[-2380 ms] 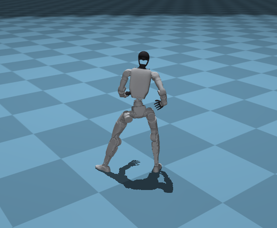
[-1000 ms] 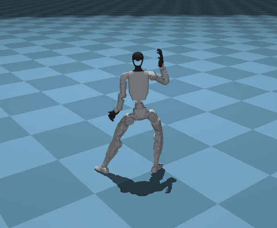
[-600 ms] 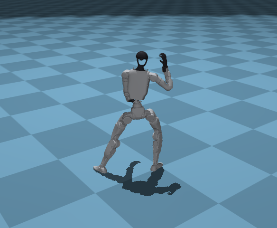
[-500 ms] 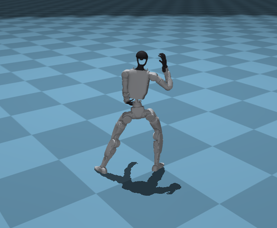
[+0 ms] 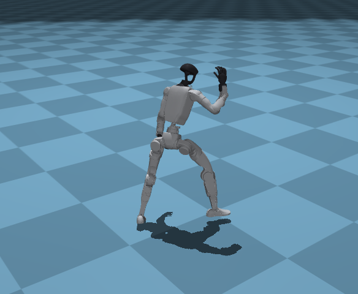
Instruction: Kungfu
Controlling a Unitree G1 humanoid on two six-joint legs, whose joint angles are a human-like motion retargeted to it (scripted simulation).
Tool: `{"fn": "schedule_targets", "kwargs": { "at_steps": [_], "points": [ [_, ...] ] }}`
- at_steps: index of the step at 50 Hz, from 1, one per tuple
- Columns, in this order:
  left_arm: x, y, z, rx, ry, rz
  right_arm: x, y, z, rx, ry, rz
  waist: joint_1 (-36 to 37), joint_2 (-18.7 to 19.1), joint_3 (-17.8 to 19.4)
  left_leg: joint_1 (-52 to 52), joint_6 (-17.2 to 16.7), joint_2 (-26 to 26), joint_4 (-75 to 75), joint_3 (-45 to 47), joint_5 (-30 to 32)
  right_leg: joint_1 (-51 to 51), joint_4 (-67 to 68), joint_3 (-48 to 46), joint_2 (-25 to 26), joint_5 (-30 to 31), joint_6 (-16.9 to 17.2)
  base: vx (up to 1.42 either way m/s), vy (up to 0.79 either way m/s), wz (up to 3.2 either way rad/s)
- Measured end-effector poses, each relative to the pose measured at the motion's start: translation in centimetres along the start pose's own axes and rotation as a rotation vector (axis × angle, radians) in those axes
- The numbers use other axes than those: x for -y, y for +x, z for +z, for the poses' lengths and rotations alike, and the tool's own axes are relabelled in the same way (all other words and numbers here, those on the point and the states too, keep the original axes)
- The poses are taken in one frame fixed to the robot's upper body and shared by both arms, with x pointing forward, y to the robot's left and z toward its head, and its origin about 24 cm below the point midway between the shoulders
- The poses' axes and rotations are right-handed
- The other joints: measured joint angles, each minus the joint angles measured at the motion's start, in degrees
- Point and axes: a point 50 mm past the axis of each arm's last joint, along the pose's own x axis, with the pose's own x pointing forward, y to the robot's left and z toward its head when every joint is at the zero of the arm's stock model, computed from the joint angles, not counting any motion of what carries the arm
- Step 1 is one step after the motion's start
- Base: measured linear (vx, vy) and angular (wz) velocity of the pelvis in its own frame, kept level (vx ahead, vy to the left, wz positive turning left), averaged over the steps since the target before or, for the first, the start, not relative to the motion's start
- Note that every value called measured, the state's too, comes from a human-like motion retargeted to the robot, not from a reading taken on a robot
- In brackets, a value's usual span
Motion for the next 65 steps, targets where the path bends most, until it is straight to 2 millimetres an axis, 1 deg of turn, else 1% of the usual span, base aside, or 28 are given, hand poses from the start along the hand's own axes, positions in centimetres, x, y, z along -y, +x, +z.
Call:
{"fn": "schedule_targets", "kwargs": {
  "at_steps": [3,5,7,10,13,14,17,20,23,25,28,30,32,35,38,40,42,43,45,47,48,50,53,55,58,61,63,65],
  "points": [
    [-0.7,-0.4,-0.1,-0.052,0.100,-0.012,-0.1,0.1,-0.6,-0.027,-0.040,0.076,-3.3,1.8,-1.2,1.5,0.0,1.1,-3.2,2.2,1.9,-1.4,3.3,-6.3,-1.3,-3.5,-5.5,-0.11,-0.40,-0.42],
    [-1.2,-0.8,-0.3,-0.098,0.192,-0.024,-0.3,0.1,-0.8,-0.033,-0.065,0.132,-5.2,3.5,-2.4,3.3,0.0,2.8,-5.5,3.8,4.6,-2.3,7.1,-7.1,-0.4,-10.0,-10.3,0.03,-0.63,-0.32],
    [-1.9,-1.4,-0.8,-0.161,0.329,-0.039,-0.6,-0.1,-1.1,-0.052,-0.110,0.211,-7.0,5.0,-3.9,6.3,0.0,5.2,-7.2,5.0,11.2,-2.5,12.2,-5.3,1.4,-16.7,-11.8,0.16,-0.99,-0.11],
    [-2.8,-2.7,-1.9,-0.253,0.542,-0.060,-0.9,-1.1,-1.5,-0.087,-0.181,0.327,-8.2,3.2,-7.9,12.6,0.0,7.4,-9.0,8.4,28.8,-4.1,15.6,2.5,6.1,-21.5,-11.6,0.29,-1.19,-0.75],
    [-3.1,-3.2,-2.3,-0.309,0.730,-0.089,-1.3,-2.7,-2.7,-0.149,-0.244,0.416,-2.4,-0.7,-8.4,15.7,0.0,17.3,14.5,9.2,31.9,0.8,19.5,6.2,17.0,-30.1,-13.4,0.34,-1.15,-3.03],
    [-2.7,-2.8,-2.2,-0.303,0.778,-0.107,-1.5,-3.0,-3.0,-0.156,-0.260,0.448,-0.8,-2.1,-8.7,15.6,0.0,14.1,17.0,6.2,31.9,2.0,18.3,7.8,18.4,-30.1,-13.5,0.28,-0.62,-2.85],
    [-0.9,-1.0,-0.9,-0.245,0.929,-0.173,-2.6,-4.2,-4.5,-0.189,-0.280,0.562,2.7,-8.6,-10.2,13.8,0.0,-5.9,18.8,-1.9,28.6,5.1,12.9,16.4,18.9,-28.0,-12.5,0.30,-0.29,-2.61],
    [1.4,1.5,1.1,-0.184,1.087,-0.200,-4.6,-5.9,-6.3,-0.214,-0.250,0.656,5.5,-12.3,-9.2,8.0,0.0,-6.8,33.3,1.7,18.4,10.5,11.3,22.4,25.2,-29.6,-13.1,0.40,-0.60,-2.70],
    [5.4,4.8,5.3,-0.063,1.177,-0.243,-7.4,-6.4,-6.9,-0.151,-0.199,0.754,2.5,-10.2,-8.2,-2.9,0.0,0.4,42.1,-6.6,9.0,18.8,5.9,20.8,35.8,-31.2,-16.6,0.53,-1.09,-1.70],
    [9.5,6.9,10.5,0.108,1.263,-0.293,-9.6,-6.4,-6.8,-0.062,-0.196,0.849,4.4,-8.7,-8.0,-9.8,0.0,0.6,42.2,-13.1,3.2,25.0,0.2,23.6,45.3,-30.4,-19.5,0.56,-0.93,-2.82],
    [15.2,7.8,18.2,0.385,1.363,-0.285,-12.1,-5.7,-6.4,0.089,-0.234,0.932,8.2,-9.1,-8.4,-15.5,4.0,-2.1,34.5,-14.4,-0.1,31.0,-4.1,30.0,50.5,-29.2,-20.9,0.53,-0.48,-2.76],
    [19.7,6.9,24.0,0.612,1.411,-0.238,-13.9,-4.8,-5.8,0.227,-0.272,0.956,11.2,-10.1,-8.8,-18.2,8.4,-2.9,25.4,-13.7,-0.9,35.3,-5.5,35.9,52.5,-29.2,-21.6,0.66,-0.36,-3.03],
    [23.6,4.7,29.4,0.812,1.437,-0.169,-15.8,-3.7,-4.9,0.385,-0.294,0.948,12.6,-10.5,-9.1,-19.2,14.1,-3.2,14.5,-13.5,-2.5,39.6,-6.0,41.3,53.8,-29.8,-22.0,0.78,-0.21,-2.68],
    [27.4,1.1,35.1,0.995,1.473,-0.067,-18.6,-2.7,-3.4,0.564,-0.252,0.915,13.3,-9.7,-10.6,-17.9,20.1,-4.2,-2.2,-14.7,-4.7,46.0,-6.2,48.0,55.1,-31.2,-22.6,0.96,-0.12,-2.40],
    [30.8,-2.5,38.6,1.128,1.505,0.001,-20.6,-2.1,-2.5,0.689,-0.248,0.919,13.4,-7.8,-12.2,-16.1,17.7,-3.6,-9.7,-20.4,-3.8,50.1,-3.5,49.9,54.9,-32.4,-23.2,0.97,-0.04,-2.21],
    [33.3,-4.5,39.6,1.228,1.527,0.016,-21.2,-1.9,-3.0,0.732,-0.338,0.957,15.4,-6.7,-12.4,-13.3,15.5,-2.1,-7.1,-20.7,-4.5,52.5,-0.7,50.5,53.8,-34.0,-23.9,0.97,0.01,-2.47],
    [35.6,-6.0,39.9,1.322,1.555,0.039,-21.0,-1.4,-4.4,0.724,-0.519,1.009,17.0,-6.1,-12.8,-10.2,15.4,0.0,-4.5,-11.7,3.1,54.0,2.4,51.7,51.4,-35.3,-21.7,0.86,0.05,-2.43],
    [36.4,-6.4,39.7,1.360,1.575,0.053,-20.7,-1.0,-5.1,0.703,-0.611,0.996,16.3,-5.5,-13.0,-9.9,14.0,0.9,-3.6,-12.4,7.8,54.0,3.0,51.2,50.9,-35.0,-20.0,0.70,0.05,-1.69],
    [37.3,-7.8,39.8,1.437,1.697,0.088,-19.6,0.1,-6.0,0.614,-0.779,0.823,13.4,-1.5,-14.2,-17.2,11.1,2.9,8.2,-19.7,8.8,52.1,3.7,46.9,50.6,-31.9,-15.1,0.50,0.04,-2.17],
    [36.0,-7.7,40.0,1.417,1.847,0.200,-20.4,-0.8,-5.8,0.597,-0.714,0.770,17.0,-2.4,-12.8,-11.4,9.5,5.3,10.5,-11.3,5.3,49.0,9.8,46.4,41.3,-31.2,-8.1,0.12,0.15,-4.29],
    [35.2,-7.5,40.0,1.381,1.911,0.240,-20.7,-1.7,-5.8,0.573,-0.646,0.768,15.5,0.3,-12.4,-10.2,8.9,9.9,11.4,-6.9,3.5,47.7,8.9,40.8,39.8,-28.7,-6.0,-0.16,0.16,-3.69],
    [32.2,-6.1,39.5,1.219,2.045,0.270,-22.6,-4.5,-5.6,0.517,-0.491,0.787,14.0,3.6,-12.7,-7.6,7.1,16.6,14.2,2.3,1.2,43.0,8.3,31.1,34.8,-23.5,-3.3,-0.33,0.05,-3.88],
    [23.5,-2.2,35.9,0.759,2.221,0.159,-26.4,-9.7,-5.0,0.319,-0.249,0.816,17.1,3.7,-11.7,3.5,3.3,12.4,9.8,8.7,6.5,32.7,9.3,23.7,22.0,-17.0,-0.5,-0.41,0.14,-5.51],
    [16.8,1.0,30.6,0.377,2.262,0.020,-29.2,-13.7,-4.2,0.156,-0.122,0.882,20.4,6.2,-8.2,12.0,1.6,7.2,4.9,8.0,12.7,25.5,8.9,20.7,16.5,-12.8,0.2,-0.67,0.52,-6.11],
    [6.9,3.7,18.9,-0.341,2.207,-0.273,-32.6,-20.9,-1.8,-0.076,0.088,1.062,25.4,11.1,0.7,20.9,0.0,-4.4,-1.5,-3.5,18.2,11.5,6.0,28.8,17.4,-7.0,-0.1,-0.98,0.87,-6.38],
    [0.6,1.8,6.1,-1.065,2.134,-0.638,-34.7,-27.7,3.4,-0.309,0.501,1.235,31.0,13.9,10.4,25.6,0.0,-15.8,-2.4,-13.2,10.8,-0.7,3.5,42.1,24.6,-6.9,-1.7,-0.76,1.07,-6.52],
    [-2.2,-2.3,-1.5,-1.481,2.082,-0.870,-35.6,-30.0,8.8,-0.387,0.857,1.279,30.2,15.1,15.1,28.3,0.0,-19.8,-2.2,-15.0,2.1,-6.2,5.2,45.8,32.3,-8.8,-2.2,0.04,0.77,-4.87],
    [-3.4,-7.5,-7.7,-1.764,1.980,-1.094,-35.5,-31.6,13.7,-0.438,1.097,1.312,21.8,15.9,18.1,29.8,0.0,-20.4,-0.4,-16.5,-6.9,-9.2,4.6,44.6,34.9,-10.1,-0.1,0.34,0.14,-2.22]
  ]
}}
